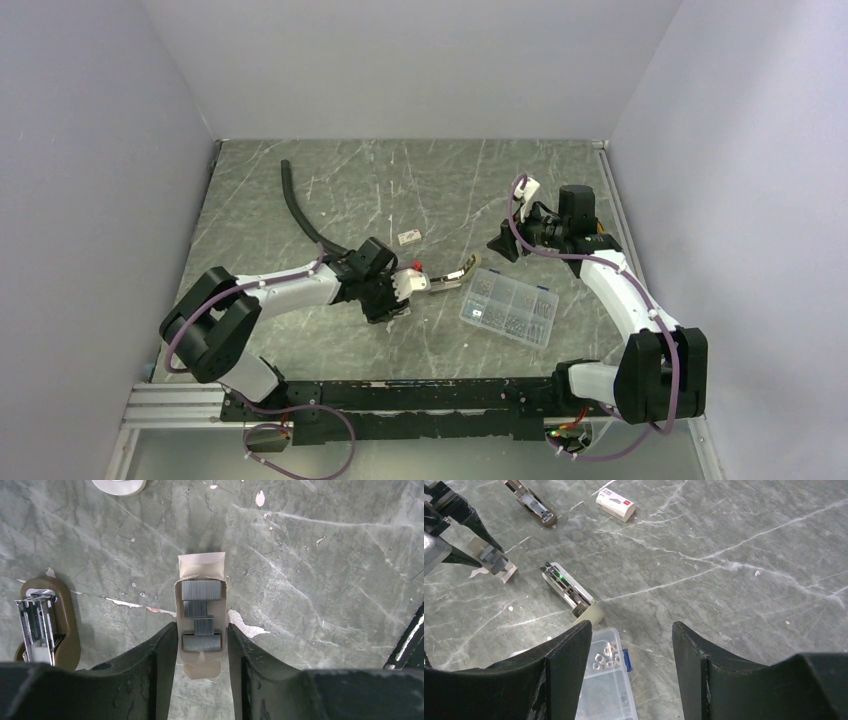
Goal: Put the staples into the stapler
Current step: Place the staple box at the center of the board, then pick up the staple from the staple box.
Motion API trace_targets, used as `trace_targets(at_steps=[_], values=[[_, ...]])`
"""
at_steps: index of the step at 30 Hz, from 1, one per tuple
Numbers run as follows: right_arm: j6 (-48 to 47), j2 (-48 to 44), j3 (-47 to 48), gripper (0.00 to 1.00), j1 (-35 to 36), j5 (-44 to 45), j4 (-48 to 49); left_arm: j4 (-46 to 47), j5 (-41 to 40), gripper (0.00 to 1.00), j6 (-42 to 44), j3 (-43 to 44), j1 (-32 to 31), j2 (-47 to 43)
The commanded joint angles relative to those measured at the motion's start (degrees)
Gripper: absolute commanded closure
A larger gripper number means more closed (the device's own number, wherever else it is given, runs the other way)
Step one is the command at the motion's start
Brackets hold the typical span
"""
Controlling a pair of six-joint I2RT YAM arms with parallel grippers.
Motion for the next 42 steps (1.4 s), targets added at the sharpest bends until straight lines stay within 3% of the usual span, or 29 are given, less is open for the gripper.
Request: trace_targets(at_steps=[1, 6, 9, 13, 18, 23, 26, 32, 42], values=[[-1.5, -0.1, 0.3, 0.36, -0.2, 0.0, 0.8, 0.1, 0.2, 0.51, -0.7, 1.1, -0.7, 0.0], [-0.7, -0.3, 0.7, 0.36, -0.1, 2.3, 1.1, -2.3, 0.3, 0.4, 0.5, 2.9, -0.7, -1.2], [-1.0, -0.9, 2.7, 0.37, 0.1, 3.4, -1.0, -4.2, 0.6, 0.27, 1.7, 3.6, -0.7, -4.4], [-1.1, -3.5, 5.9, 0.37, 4.0, 4.6, -3.5, -8.3, 1.2, 0.25, 4.4, 6.6, 0.9, -9.2], [0.0, -1.5, 8.6, 0.37, 13.7, 5.2, -6.7, -13.5, 10.1, 0.24, 3.7, 12.1, 11.6, -11.8], [5.0, 2.8, 7.7, 0.39, 23.1, 6.8, -2.7, -14.4, 11.5, 0.22, -0.4, 16.1, 20.0, -13.2], [10.0, 6.6, 8.2, 0.4, 29.9, 10.5, -1.3, -13.8, 9.7, 0.19, -4.1, 17.7, 24.1, -13.3], [19.5, 15.9, 9.9, 0.43, 40.9, 17.7, 0.9, -11.3, -1.1, 0.06, -11.5, 20.1, 30.2, -13.1], [28.2, 27.5, 14.6, 0.5, 45.3, 17.3, 1.4, -11.9, -7.8, 0.06, -17.8, 22.0, 35.5, -10.2]])
